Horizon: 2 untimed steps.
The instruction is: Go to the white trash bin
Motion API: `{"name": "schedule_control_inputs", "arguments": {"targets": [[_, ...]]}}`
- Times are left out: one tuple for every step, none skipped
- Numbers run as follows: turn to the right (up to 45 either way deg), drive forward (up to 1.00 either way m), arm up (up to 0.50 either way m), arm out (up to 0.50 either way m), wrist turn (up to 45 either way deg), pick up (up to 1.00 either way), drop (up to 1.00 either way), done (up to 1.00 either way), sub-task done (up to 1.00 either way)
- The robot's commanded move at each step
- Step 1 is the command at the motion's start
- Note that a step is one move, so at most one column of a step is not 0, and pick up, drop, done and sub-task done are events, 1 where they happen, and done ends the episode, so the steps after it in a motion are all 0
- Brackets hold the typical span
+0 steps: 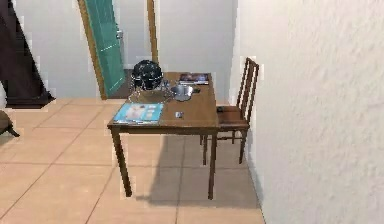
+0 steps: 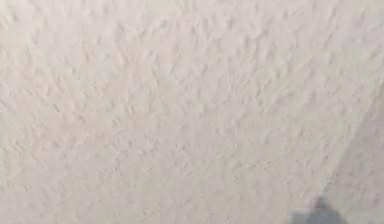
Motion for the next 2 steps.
{"name": "schedule_control_inputs", "arguments": {"targets": [[0.0,0.45,0.00,0.00,0.0,0.00,0.00,0.00,0.00],[-45.0,0.00,0.00,0.00,0.0,0.00,0.00,0.00,0.00]]}}
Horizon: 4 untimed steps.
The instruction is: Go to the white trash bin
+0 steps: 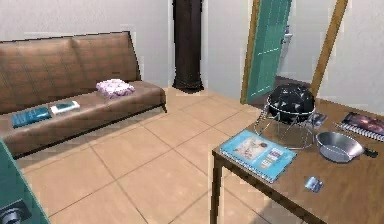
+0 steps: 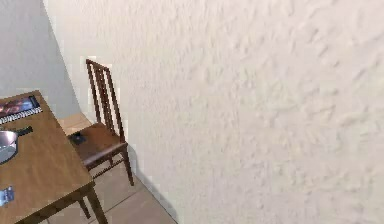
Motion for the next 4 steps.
{"name": "schedule_control_inputs", "arguments": {"targets": [[-12.0,0.00,0.00,0.00,0.0,0.00,0.00,0.00,0.00],[0.0,0.65,0.00,0.00,0.0,0.00,0.00,0.00,0.00],[-21.0,0.00,0.00,0.00,0.0,0.00,0.00,0.00,0.00],[0.0,0.05,0.00,0.00,0.0,0.00,0.00,0.00,0.00]]}}
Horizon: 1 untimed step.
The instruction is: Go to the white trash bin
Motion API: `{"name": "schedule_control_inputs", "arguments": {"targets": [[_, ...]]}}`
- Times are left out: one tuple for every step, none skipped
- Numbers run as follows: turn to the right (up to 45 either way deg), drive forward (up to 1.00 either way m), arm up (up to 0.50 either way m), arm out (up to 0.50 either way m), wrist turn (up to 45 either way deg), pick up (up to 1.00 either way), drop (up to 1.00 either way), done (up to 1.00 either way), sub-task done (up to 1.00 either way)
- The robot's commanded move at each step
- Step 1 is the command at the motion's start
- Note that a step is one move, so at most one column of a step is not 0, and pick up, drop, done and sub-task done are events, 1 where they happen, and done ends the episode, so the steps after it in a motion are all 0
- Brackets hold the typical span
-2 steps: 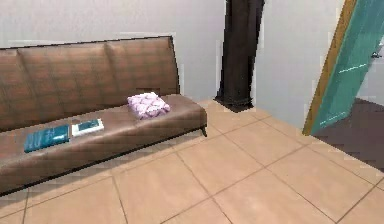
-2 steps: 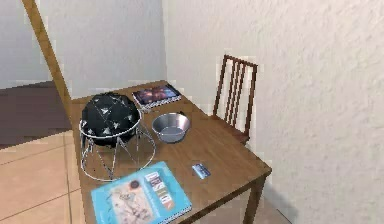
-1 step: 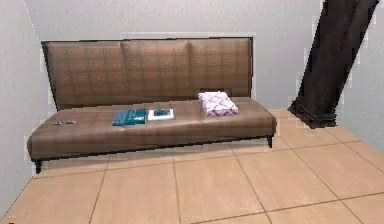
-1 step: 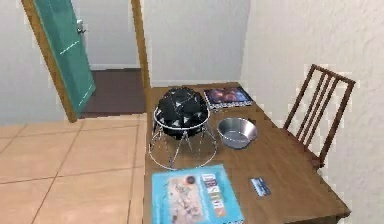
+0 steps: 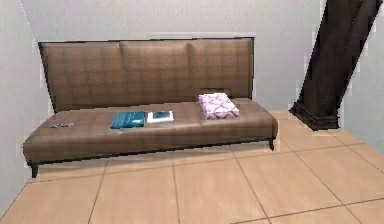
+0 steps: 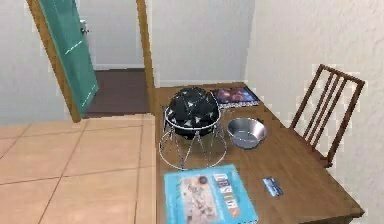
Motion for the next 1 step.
{"name": "schedule_control_inputs", "arguments": {"targets": [[42.0,0.00,0.00,0.00,0.0,0.00,0.00,0.00,0.00]]}}
